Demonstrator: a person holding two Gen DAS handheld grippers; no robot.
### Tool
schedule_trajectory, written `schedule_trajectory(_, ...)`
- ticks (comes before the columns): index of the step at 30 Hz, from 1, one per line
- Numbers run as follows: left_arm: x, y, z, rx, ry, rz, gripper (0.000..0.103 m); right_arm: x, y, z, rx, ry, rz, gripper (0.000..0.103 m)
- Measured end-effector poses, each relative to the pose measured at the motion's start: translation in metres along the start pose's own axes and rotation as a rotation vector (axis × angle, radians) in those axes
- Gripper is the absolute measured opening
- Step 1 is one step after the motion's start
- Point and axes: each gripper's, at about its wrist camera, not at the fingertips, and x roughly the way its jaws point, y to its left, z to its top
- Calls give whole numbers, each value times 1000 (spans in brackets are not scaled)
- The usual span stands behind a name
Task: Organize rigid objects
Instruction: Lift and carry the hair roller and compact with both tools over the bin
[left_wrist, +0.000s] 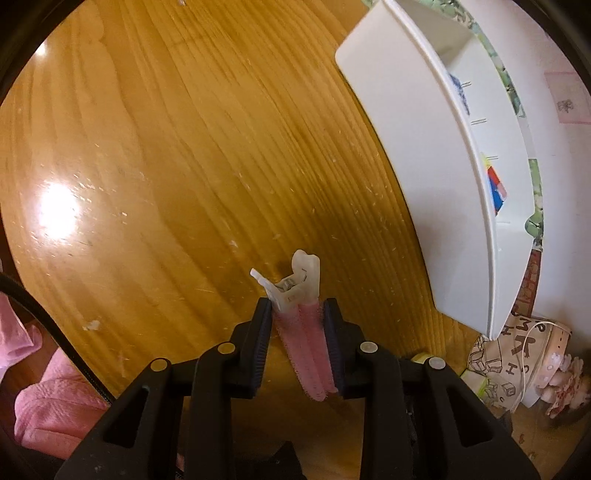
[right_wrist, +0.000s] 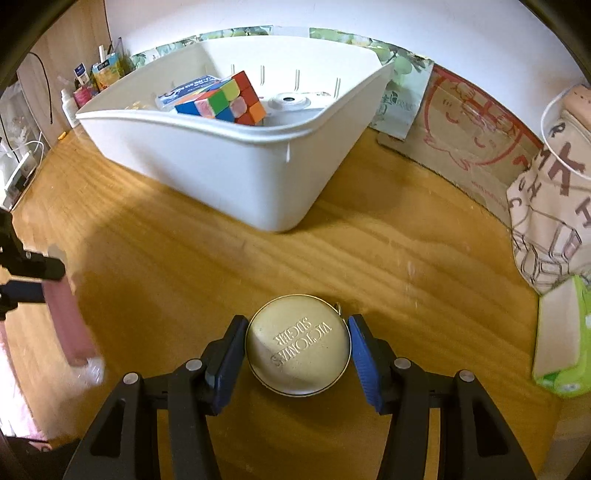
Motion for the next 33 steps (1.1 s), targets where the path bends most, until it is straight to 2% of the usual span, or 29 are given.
schedule_trajectory(5, -18, 9, -2, 31, -38, -3, 30, -17, 3, -15, 30, 0, 11, 56)
schedule_trajectory(7, -22, 0, 4, 43, -49, -5, 30, -23, 4, -20, 47, 0, 15, 56)
schedule_trajectory(10, -43, 7, 7, 78, -81, -6, 30, -37, 3, -28, 90, -6, 28, 56)
schedule_trajectory(21, -85, -4, 9, 229, -268, -38, 30, -69, 16, -49, 154, -21, 50, 56)
schedule_trajectory(27, -103, -10, 16, 328, -366, -47, 30, -86, 26, -45, 150, -44, 48, 56)
schedule_trajectory(33, -118, -22, 26, 433, -434, -106, 30, -102, 29, -30, 166, -75, 46, 56)
